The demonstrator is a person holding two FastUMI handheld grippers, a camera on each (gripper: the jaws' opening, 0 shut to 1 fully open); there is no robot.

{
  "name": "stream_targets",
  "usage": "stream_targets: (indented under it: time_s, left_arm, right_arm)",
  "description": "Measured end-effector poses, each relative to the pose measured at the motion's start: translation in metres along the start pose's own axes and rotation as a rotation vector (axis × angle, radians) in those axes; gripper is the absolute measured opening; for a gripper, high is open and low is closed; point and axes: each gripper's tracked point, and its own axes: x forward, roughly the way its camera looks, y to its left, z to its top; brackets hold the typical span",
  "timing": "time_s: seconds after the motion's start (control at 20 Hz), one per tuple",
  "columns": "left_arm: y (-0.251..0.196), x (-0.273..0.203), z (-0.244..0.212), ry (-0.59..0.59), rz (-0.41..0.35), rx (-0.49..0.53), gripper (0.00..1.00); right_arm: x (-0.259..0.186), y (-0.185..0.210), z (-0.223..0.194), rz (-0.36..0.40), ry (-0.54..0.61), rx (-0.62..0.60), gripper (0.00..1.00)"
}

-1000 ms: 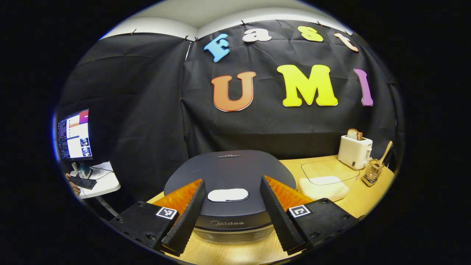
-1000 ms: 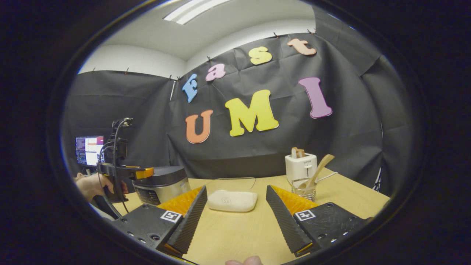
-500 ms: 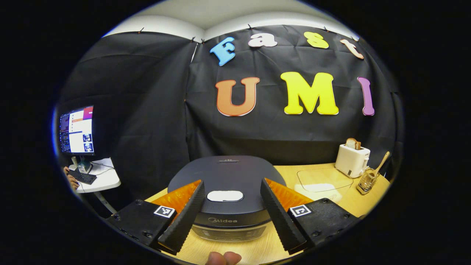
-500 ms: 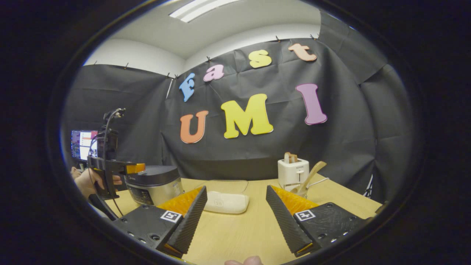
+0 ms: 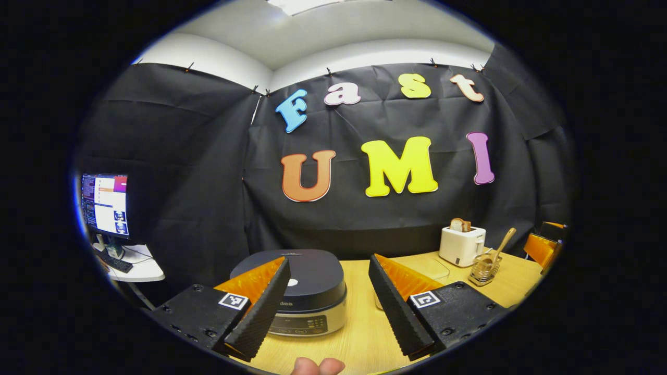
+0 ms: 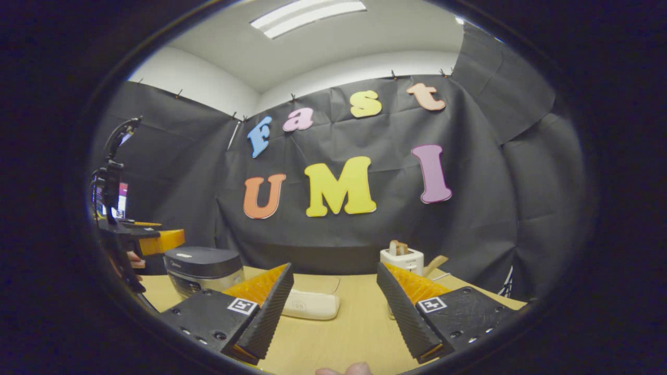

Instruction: Close the left gripper, press the button to open the rice cooker; take a wooden spoon from the chopstick holder with the right hand, scoop a spoonful of rice and pour it into the rice cooker, then put the wooden spoon back into the chopstick holder.

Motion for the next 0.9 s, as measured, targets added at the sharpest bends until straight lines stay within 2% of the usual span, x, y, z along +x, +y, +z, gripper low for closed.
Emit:
stream_targets:
  time_s: [0.05, 0.1, 0.15, 0.2, 0.25, 0.3, 0.5, 0.55, 0.6, 0.65, 0.9]
  left_arm:
    - [-0.004, -0.007, -0.001, 0.000, -0.009, 0.006, 0.96]
    - [-0.007, -0.012, -0.001, -0.004, -0.014, 0.012, 0.90]
    - [-0.010, -0.018, -0.001, -0.015, -0.022, 0.023, 0.96]
    - [-0.011, -0.023, 0.002, -0.032, -0.026, 0.027, 0.96]
    - [-0.013, -0.028, 0.003, -0.045, -0.033, 0.023, 0.90]
    - [-0.018, -0.032, 0.000, -0.049, -0.049, 0.015, 0.96]
    - [-0.026, -0.046, 0.002, -0.061, -0.085, 0.003, 0.96]
    - [-0.025, -0.049, 0.003, -0.071, -0.090, 0.010, 1.00]
    - [-0.022, -0.050, 0.003, -0.062, -0.091, 0.021, 0.96]
    - [-0.017, -0.052, 0.002, -0.060, -0.084, 0.021, 0.96]
    - [-0.023, -0.054, 0.007, -0.076, -0.116, 0.041, 0.96]
  right_arm:
    - [-0.001, 0.000, 0.003, -0.009, -0.003, -0.004, 0.91]
    - [-0.002, -0.001, 0.006, -0.021, -0.007, -0.013, 0.91]
    - [-0.004, -0.002, 0.010, -0.032, -0.014, -0.026, 0.91]
    - [-0.006, -0.002, 0.014, -0.042, -0.020, -0.039, 0.95]
    - [-0.009, 0.000, 0.017, -0.050, -0.025, -0.053, 0.95]
    - [-0.012, 0.003, 0.018, -0.056, -0.024, -0.067, 0.95]
    - [-0.025, 0.022, 0.022, -0.053, -0.022, -0.088, 0.95]
    - [-0.026, 0.025, 0.024, -0.055, -0.022, -0.096, 0.95]
    - [-0.027, 0.027, 0.024, -0.059, -0.018, -0.103, 0.99]
    - [-0.027, 0.030, 0.024, -0.062, -0.017, -0.102, 0.96]
    - [-0.031, 0.041, 0.032, -0.072, -0.022, -0.126, 0.96]
